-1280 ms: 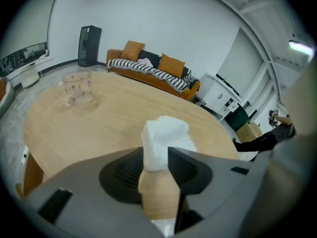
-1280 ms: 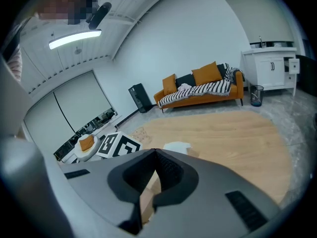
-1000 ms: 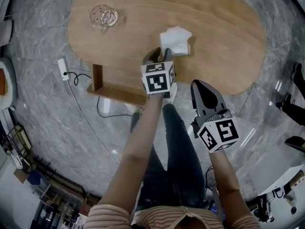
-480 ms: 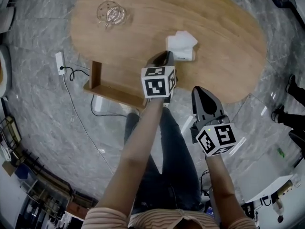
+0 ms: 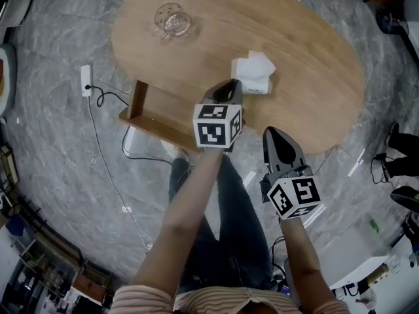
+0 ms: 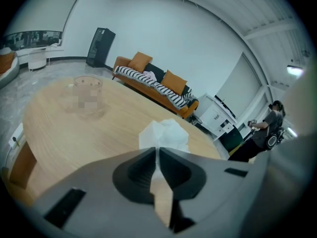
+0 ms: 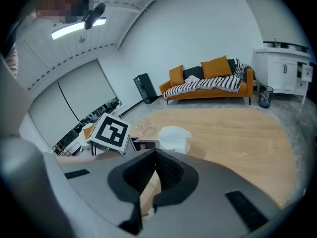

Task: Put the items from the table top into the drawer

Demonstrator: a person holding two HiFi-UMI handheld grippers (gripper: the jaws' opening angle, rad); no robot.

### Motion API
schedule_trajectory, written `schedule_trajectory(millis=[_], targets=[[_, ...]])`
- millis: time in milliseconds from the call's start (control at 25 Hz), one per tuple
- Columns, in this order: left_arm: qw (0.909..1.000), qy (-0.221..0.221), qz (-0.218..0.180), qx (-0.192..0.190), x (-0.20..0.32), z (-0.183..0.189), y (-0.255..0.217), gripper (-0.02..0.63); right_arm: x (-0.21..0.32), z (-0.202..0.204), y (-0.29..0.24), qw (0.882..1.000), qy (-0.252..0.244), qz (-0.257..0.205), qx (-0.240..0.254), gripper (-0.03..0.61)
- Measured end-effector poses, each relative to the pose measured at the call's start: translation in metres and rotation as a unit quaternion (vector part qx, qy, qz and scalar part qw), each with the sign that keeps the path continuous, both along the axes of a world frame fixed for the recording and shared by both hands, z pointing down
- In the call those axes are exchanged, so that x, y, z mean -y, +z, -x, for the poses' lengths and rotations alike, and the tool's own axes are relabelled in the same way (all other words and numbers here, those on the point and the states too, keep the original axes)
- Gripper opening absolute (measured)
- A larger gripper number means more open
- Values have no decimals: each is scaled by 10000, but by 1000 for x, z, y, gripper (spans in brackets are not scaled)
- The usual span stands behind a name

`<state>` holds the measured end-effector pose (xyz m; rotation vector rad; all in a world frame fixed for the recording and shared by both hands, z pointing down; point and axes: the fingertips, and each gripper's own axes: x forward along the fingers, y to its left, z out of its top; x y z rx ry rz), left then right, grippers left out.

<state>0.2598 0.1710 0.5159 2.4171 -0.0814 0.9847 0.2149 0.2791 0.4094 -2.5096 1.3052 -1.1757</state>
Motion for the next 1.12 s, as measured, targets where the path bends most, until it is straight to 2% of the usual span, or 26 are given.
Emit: schedule_trajectory(millis=[400,640,920,1120], targets=[[9980,-534,16,-351,43,26,-54,32,31,5,-32,9994,-274,-114,-169,9],[9911,-1191,81,-596,83,51,-86,32,58,9,-49,9973,-662,-141,-288,9],[9711,-2313,117,-578,139,120,-89,32,103,40,-52,9901,-1371,-109,-274,9],[9490,-3104,219,-507,177,181,-75,32,144,73,-45,9809,-1931,-78,-238,9]])
